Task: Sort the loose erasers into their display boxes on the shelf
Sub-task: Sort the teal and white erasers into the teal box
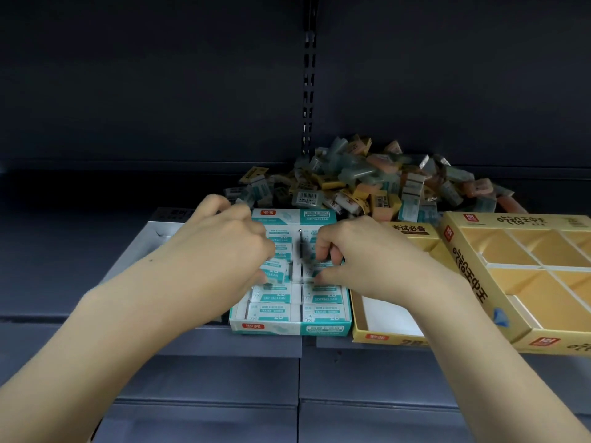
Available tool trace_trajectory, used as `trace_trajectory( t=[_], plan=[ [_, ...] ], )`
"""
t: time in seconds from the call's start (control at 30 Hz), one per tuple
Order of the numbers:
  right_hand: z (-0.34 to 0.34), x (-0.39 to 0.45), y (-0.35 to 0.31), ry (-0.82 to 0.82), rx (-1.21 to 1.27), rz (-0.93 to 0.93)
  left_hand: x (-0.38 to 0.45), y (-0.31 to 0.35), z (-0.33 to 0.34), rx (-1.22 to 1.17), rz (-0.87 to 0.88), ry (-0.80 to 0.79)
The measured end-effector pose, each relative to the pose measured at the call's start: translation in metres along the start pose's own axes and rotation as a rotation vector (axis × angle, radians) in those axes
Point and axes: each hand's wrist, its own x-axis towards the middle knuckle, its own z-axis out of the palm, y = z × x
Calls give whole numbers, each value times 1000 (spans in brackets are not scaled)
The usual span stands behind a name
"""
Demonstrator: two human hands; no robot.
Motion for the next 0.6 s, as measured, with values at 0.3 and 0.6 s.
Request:
trace_trajectory(
  t=[0.3, 0.6],
  plan=[
    [-1, -2, 0, 23, 32, -19, 12, 5, 21, 45, -27, -39],
    [0, 2, 15, 213, 14, -19, 19, 1, 27, -81, -34, -110]
  ],
)
